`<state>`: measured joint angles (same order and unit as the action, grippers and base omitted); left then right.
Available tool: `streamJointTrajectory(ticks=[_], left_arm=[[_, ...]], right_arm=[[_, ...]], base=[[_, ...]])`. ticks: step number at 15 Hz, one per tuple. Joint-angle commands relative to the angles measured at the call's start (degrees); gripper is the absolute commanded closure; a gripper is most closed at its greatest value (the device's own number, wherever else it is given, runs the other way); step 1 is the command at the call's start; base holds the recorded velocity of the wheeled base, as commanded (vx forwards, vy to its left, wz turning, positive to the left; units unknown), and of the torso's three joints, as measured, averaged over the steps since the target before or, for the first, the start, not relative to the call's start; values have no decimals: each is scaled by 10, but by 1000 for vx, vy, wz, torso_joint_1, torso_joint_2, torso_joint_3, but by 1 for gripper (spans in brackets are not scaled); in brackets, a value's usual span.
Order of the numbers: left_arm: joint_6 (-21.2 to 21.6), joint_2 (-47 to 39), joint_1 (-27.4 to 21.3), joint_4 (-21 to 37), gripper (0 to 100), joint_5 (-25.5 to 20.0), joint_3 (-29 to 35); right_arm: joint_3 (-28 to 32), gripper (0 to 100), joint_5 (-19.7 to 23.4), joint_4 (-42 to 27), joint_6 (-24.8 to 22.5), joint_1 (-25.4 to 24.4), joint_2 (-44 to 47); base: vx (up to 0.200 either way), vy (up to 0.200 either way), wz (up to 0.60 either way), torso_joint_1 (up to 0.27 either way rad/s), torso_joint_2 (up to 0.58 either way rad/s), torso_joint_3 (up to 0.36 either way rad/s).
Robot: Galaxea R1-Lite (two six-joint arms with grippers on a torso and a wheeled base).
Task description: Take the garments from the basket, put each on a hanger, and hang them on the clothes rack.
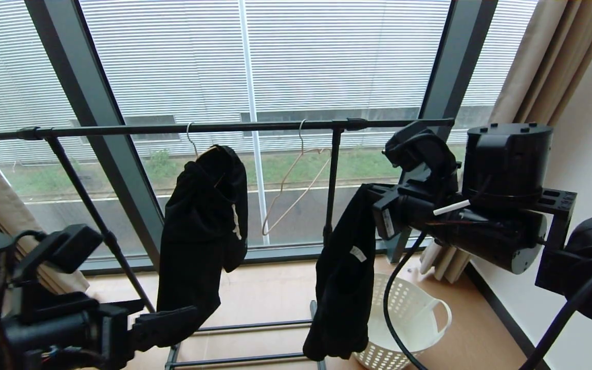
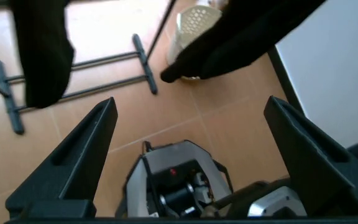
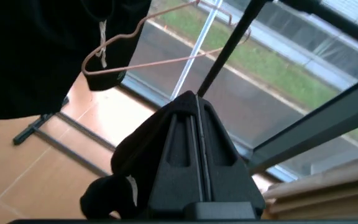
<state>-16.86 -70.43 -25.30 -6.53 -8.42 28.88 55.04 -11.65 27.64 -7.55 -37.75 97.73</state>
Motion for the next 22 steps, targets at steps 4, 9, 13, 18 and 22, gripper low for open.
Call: streamJointTrajectory(ticks=[4,9,13,18,22], left_arm=[[-19,-194,-87,-29,0,2,127],[-20,-269,-114,-46,0,2,186],[-19,-341,-121,-81,0,14,237],[-19,-379,-131,-81,0,25,261],[-20,-385,-130,-81,0,36,257]], right_arm=[[38,100,-2,-13,50,-49,6],[30,100,-3,-9,57,-56,3],[12,100,-7,-9,57,-101,-24],[3,100,-11,-8,57,-112,-29],[3,100,-11,-8,57,-112,-40]], base=[[0,0,0,0,0,0],[0,0,0,0,0,0],[0,0,0,0,0,0],[0,0,0,0,0,0],[0,0,0,0,0,0]])
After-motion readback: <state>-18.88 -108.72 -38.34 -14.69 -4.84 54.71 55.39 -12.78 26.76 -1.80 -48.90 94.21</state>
